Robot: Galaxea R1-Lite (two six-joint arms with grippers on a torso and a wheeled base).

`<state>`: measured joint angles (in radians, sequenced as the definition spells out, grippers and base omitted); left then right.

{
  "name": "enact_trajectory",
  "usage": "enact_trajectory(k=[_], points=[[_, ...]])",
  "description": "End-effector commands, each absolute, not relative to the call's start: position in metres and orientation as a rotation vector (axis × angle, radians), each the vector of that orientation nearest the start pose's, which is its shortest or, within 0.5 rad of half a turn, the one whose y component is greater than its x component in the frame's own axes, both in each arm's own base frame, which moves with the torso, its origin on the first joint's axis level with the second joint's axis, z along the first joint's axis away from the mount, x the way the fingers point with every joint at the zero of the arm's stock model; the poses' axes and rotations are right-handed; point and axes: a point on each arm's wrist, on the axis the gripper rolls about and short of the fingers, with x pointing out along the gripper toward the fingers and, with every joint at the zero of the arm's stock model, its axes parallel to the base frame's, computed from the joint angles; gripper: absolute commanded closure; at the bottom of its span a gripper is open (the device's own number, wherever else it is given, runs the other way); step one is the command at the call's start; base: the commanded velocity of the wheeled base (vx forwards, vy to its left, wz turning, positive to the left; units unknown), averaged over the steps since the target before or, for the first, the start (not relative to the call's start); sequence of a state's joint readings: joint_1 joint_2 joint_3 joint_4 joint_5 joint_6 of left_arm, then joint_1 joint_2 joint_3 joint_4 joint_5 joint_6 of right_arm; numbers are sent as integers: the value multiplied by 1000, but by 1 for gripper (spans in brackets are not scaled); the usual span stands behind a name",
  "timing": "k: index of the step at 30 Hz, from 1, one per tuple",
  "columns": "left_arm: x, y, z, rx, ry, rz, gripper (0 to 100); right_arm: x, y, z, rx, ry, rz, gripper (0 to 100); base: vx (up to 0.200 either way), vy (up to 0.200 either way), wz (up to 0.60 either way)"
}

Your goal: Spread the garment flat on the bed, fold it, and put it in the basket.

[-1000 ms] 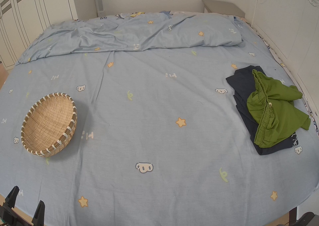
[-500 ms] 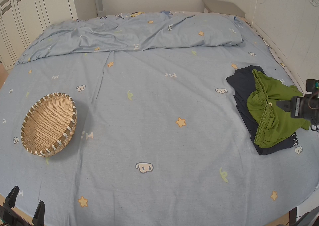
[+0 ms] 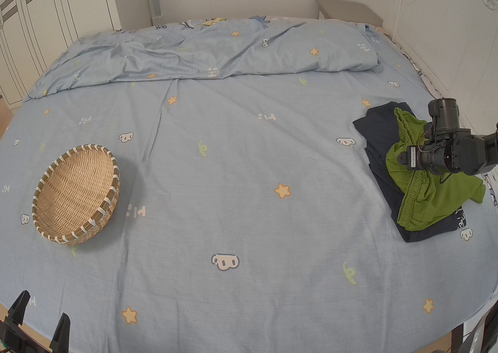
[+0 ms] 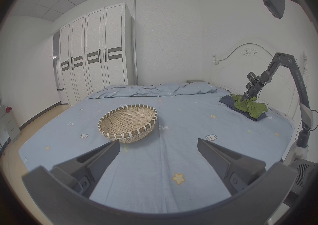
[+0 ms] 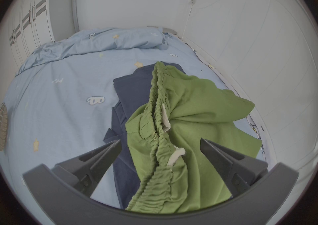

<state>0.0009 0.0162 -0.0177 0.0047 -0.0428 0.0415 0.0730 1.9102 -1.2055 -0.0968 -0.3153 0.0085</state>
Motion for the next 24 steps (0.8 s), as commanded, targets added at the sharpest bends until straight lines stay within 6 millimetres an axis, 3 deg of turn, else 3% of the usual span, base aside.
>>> enact_trajectory(k=[1,6,7,20,23,24], points=[[-22,-1,76,41,13,-42,0,378,16,152,-111,636,-251,0,0,0,0],[-22,-1,76,41,13,-42,0,378,13,151,-108,638,-256,0,0,0,0],[-22,-1,76,41,13,-42,0,377,13,151,-108,638,-256,100,0,0,0],[-22,-1,76,43,13,-42,0,376,16,154,-104,632,-238,100,0,0,0],[-22,-1,76,41,13,-42,0,374,18,161,-103,615,-231,100,0,0,0],[-22,-1,76,41,13,-42,0,369,22,174,-103,591,-217,100,0,0,0]])
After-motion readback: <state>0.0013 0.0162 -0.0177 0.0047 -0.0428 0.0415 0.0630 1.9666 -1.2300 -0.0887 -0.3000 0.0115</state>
